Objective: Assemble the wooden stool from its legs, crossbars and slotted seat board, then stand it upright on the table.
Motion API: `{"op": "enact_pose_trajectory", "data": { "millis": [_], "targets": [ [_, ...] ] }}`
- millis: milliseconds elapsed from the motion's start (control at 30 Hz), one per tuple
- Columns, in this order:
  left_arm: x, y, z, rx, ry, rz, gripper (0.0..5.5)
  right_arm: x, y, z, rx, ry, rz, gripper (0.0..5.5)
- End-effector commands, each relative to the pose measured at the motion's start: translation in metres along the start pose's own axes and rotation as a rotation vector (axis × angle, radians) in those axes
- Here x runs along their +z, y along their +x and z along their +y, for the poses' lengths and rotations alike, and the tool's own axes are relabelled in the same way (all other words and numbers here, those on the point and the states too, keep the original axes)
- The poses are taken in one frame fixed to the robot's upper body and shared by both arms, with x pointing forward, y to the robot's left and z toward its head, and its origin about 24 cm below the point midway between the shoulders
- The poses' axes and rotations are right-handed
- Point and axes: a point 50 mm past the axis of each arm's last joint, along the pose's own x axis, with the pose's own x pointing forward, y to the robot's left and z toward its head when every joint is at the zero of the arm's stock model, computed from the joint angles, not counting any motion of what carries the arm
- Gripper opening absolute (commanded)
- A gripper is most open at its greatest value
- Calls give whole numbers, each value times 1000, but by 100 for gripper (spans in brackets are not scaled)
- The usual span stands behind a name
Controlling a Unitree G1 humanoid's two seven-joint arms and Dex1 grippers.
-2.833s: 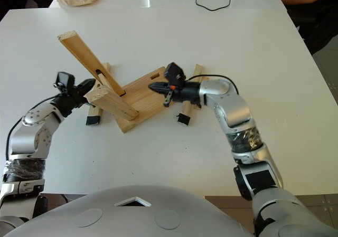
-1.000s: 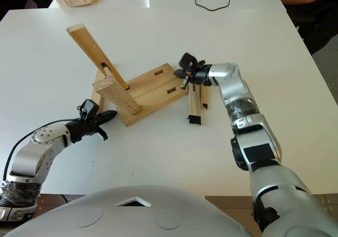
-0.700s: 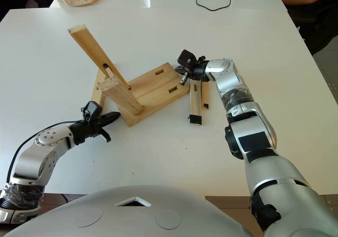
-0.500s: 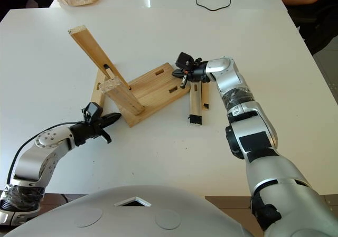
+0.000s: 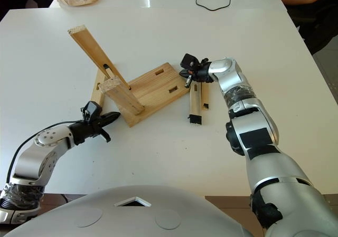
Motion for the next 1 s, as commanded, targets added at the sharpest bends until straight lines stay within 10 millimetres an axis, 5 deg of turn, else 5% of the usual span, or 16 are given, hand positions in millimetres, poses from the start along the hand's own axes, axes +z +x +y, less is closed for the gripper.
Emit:
{"op": "enact_pose_trajectory", "data": {
  "millis": [33, 433, 633, 733, 1000],
  "targets": [
    [6, 2, 0, 7, 32, 3, 0, 9, -6, 4, 112, -31, -64, 1],
    [37, 19, 31, 147, 129, 23, 0, -9, -19, 35, 244, 4, -89, 1],
    [45, 9, 27, 138, 129, -9, 0, 19, -28, -1, -4, 58, -185, 1],
    [48, 4, 23, 126, 132, -21, 0, 15, -29, -17, -119, 75, -138, 1],
    [23, -1, -4, 30, 151, 81, 0, -2, -14, -10, -79, 61, -31, 1]
  ]
}}
